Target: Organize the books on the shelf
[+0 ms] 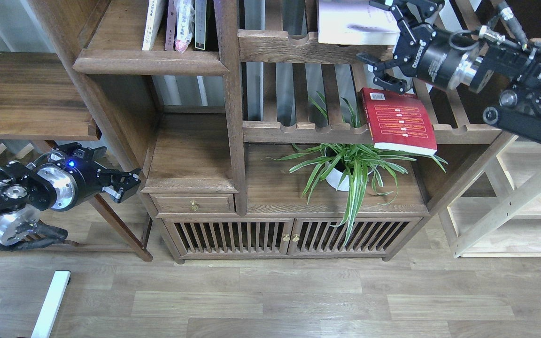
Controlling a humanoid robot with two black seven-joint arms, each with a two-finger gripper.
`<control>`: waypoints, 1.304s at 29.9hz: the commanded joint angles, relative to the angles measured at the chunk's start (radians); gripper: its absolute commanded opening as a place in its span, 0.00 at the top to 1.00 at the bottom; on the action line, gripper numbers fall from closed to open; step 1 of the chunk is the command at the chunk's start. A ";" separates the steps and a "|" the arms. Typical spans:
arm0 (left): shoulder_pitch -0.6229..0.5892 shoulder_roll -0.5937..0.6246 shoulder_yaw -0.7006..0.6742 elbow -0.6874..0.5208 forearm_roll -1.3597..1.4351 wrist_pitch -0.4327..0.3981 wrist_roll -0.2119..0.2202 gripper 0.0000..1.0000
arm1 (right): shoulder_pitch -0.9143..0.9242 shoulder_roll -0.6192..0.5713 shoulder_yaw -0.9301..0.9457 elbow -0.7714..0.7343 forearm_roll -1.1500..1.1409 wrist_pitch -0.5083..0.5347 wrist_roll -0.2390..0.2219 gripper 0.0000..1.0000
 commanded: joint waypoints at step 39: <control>-0.002 -0.001 -0.008 0.014 0.000 0.000 -0.001 0.16 | 0.059 -0.012 0.027 -0.069 -0.018 0.244 0.000 1.00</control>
